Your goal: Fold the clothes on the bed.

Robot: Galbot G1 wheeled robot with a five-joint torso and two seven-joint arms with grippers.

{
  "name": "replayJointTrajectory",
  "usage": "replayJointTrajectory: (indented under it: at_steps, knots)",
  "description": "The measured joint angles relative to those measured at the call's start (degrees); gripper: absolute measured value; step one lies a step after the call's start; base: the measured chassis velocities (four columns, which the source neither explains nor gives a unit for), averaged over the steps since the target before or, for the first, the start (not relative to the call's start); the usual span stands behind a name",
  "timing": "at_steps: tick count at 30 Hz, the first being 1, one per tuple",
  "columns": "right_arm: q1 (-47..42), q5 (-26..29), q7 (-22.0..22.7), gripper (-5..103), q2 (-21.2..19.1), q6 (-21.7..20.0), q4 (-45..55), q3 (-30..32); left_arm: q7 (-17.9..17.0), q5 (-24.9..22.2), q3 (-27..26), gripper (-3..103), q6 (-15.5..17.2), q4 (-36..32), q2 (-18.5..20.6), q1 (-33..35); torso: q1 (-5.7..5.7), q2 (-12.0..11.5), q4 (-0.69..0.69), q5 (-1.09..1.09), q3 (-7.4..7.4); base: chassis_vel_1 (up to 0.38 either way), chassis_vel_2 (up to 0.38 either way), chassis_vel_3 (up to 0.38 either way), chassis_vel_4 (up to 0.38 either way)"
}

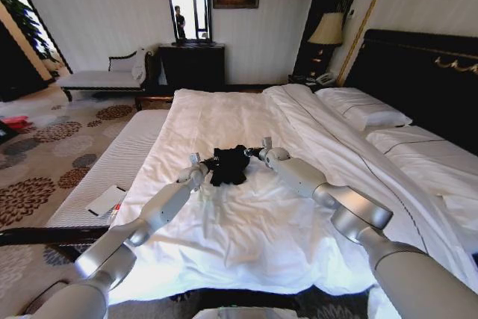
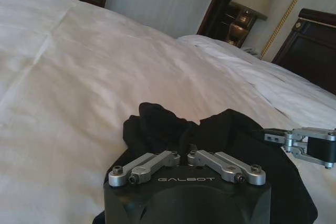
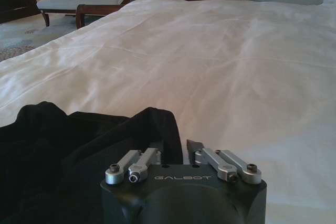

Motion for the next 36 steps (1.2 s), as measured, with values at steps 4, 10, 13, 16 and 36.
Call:
replayJointTrajectory:
  at_steps: [4,10,13,16,36]
  knots:
    - [-0.04,0.07,0.08,13,-0.04,0.00,0.49,0.04,0.02,-0.13,-0.02,0,0.00,0.02,0.18,0.00,0.00,0.00,0.01,0.00,0.00,0.000,0.000,0.000,0.000]
    - [-0.21,1.00,0.87,1,-0.98,-0.18,3.41,0.42,-0.18,-0.25,-0.25,0,0.00,-0.80,0.51,-0.09,0.00,0.00,0.00,0.00,0.00,0.000,0.000,0.000,0.000]
    - [-0.45,1.92,1.89,0,-2.16,-0.46,6.15,0.80,-0.58,-0.32,-0.54,0,-0.01,-1.82,1.13,-0.17,0.00,0.00,0.00,0.00,0.00,0.000,0.000,0.000,0.000]
    - [-0.76,3.40,3.46,0,-4.36,-0.98,10.31,1.90,-1.43,-0.72,-1.03,0,-0.04,-3.72,2.10,-0.54,0.00,0.00,0.01,0.00,0.00,0.000,0.000,0.000,0.000]
    - [2.54,14.23,12.52,0,-24.43,-5.11,44.76,14.93,-9.83,-14.38,0.09,0,1.41,-31.19,15.07,-15.81,-0.01,0.00,-0.01,0.00,-0.01,0.000,0.000,0.000,0.000]
